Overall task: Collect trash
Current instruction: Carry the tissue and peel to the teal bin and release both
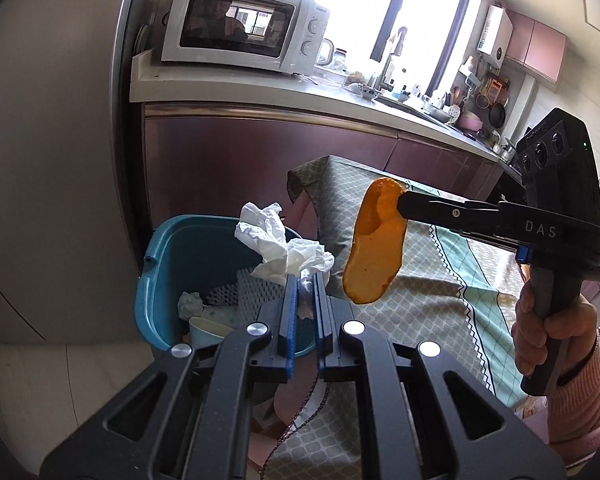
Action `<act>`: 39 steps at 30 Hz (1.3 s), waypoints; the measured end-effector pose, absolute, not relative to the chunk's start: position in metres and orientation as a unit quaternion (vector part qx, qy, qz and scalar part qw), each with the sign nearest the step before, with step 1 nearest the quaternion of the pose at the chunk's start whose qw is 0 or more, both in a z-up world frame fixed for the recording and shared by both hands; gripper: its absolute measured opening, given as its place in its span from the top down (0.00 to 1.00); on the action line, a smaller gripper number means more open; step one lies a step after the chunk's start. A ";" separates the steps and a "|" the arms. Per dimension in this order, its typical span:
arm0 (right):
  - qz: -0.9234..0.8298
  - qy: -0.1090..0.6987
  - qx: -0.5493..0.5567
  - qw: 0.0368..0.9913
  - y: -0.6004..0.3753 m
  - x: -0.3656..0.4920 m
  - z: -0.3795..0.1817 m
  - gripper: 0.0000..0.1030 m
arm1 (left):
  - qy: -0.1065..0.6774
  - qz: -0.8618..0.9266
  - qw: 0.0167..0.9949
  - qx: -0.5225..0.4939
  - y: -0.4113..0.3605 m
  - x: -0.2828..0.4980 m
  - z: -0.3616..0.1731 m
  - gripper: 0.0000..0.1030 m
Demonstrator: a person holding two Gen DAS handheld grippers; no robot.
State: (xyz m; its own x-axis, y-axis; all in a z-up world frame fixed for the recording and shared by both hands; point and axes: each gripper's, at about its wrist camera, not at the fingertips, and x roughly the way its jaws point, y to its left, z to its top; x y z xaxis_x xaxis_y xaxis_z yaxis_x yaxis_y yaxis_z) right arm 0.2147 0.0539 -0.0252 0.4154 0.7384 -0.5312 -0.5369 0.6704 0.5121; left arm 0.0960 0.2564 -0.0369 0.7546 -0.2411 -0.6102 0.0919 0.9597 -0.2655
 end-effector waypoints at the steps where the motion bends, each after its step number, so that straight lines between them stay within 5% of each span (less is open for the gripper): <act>1: 0.383 0.384 0.133 0.830 0.057 0.217 -0.027 0.96 | 0.340 -0.089 0.930 -0.111 0.257 0.097 -0.038 0.92; 39: 0.362 0.458 0.109 0.805 0.110 0.247 -0.076 0.88 | 0.405 -0.050 0.905 -0.124 0.261 0.158 -0.104 0.88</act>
State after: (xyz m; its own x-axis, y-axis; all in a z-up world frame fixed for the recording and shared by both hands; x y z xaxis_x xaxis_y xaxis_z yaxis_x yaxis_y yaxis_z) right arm 0.2469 0.1095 -0.0757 0.3195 0.6819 -0.6580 -0.4822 0.7147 0.5066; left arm 0.1583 0.2608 -0.1042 0.6674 -0.1904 -0.7200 -0.0111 0.9641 -0.2653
